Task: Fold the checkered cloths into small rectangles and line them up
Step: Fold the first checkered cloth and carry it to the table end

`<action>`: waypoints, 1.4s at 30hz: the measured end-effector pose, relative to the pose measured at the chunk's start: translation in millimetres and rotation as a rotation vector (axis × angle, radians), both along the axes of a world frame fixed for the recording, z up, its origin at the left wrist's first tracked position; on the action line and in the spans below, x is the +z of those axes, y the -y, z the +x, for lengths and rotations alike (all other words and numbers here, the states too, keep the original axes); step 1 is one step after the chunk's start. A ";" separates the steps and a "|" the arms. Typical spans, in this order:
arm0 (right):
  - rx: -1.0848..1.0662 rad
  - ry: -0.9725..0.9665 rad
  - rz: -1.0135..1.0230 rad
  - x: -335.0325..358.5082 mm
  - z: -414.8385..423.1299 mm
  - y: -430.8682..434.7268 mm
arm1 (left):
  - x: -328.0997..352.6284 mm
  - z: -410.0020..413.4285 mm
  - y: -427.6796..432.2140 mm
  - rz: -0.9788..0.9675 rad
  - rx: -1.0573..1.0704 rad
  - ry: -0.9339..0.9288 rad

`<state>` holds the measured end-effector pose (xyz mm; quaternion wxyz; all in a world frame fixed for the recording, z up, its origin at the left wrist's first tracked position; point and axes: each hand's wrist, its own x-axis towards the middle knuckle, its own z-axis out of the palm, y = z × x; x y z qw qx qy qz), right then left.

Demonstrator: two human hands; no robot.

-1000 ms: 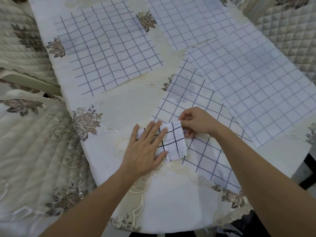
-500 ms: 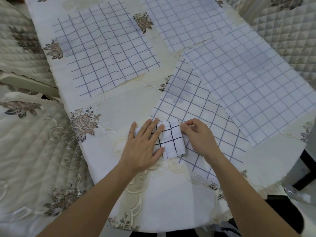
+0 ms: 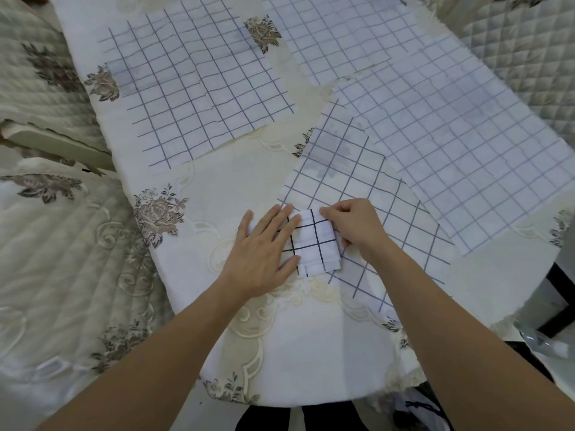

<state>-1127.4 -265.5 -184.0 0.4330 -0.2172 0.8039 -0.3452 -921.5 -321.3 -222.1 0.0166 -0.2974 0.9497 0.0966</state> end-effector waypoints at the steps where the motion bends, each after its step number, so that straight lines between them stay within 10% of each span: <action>1: -0.024 0.053 0.009 -0.3 1.4 1.1 | -0.1 0.5 1.0 -0.002 -0.004 0.005; 6: -0.153 0.306 -0.028 0.7 4.5 0.4 | 0.7 2.6 1.5 -0.021 -0.019 0.004; 17: -0.074 0.216 -0.001 -2.0 3.8 1.5 | -4.9 -11.5 -11.7 -0.041 0.027 -0.012; 38: 0.305 -0.702 0.144 -14.6 7.0 4.5 | -11.2 -12.3 -9.2 -0.029 0.076 0.024; 42: 0.292 -1.005 -0.226 -11.9 27.7 -4.8 | -11.8 -12.9 -10.2 -0.022 0.094 0.014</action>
